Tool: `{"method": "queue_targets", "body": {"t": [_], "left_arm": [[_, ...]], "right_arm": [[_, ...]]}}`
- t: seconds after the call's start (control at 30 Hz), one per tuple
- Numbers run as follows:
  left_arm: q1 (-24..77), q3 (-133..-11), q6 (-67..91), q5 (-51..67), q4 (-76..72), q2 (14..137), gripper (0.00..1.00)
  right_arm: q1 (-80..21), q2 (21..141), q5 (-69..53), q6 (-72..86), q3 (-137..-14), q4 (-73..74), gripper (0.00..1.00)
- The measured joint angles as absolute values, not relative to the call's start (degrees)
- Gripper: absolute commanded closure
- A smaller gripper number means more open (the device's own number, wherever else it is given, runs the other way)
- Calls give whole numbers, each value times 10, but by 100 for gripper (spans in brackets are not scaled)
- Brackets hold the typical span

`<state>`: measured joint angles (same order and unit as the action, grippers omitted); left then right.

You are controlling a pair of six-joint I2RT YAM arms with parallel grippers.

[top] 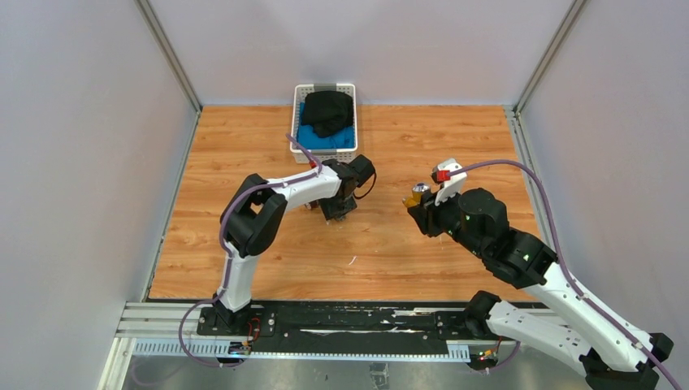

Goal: Install the water faucets
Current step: Pick up the water faucet from the center of the board.

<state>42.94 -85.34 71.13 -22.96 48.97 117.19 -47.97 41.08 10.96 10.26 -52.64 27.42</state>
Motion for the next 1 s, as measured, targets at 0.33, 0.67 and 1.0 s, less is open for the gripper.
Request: {"method": "queue_targets", "body": {"t": [0.33, 0.67, 1.0], "left_arm": [[437, -890, 750, -207, 534, 1194, 49], [408, -915, 765, -127, 564, 1211, 50], [387, -942, 754, -82, 588, 1230, 50]], "right_arm": [[-480, 410, 100, 103, -525, 281, 100], [-480, 397, 89, 103, -520, 288, 100], [-480, 385, 85, 105, -520, 300, 100]]}}
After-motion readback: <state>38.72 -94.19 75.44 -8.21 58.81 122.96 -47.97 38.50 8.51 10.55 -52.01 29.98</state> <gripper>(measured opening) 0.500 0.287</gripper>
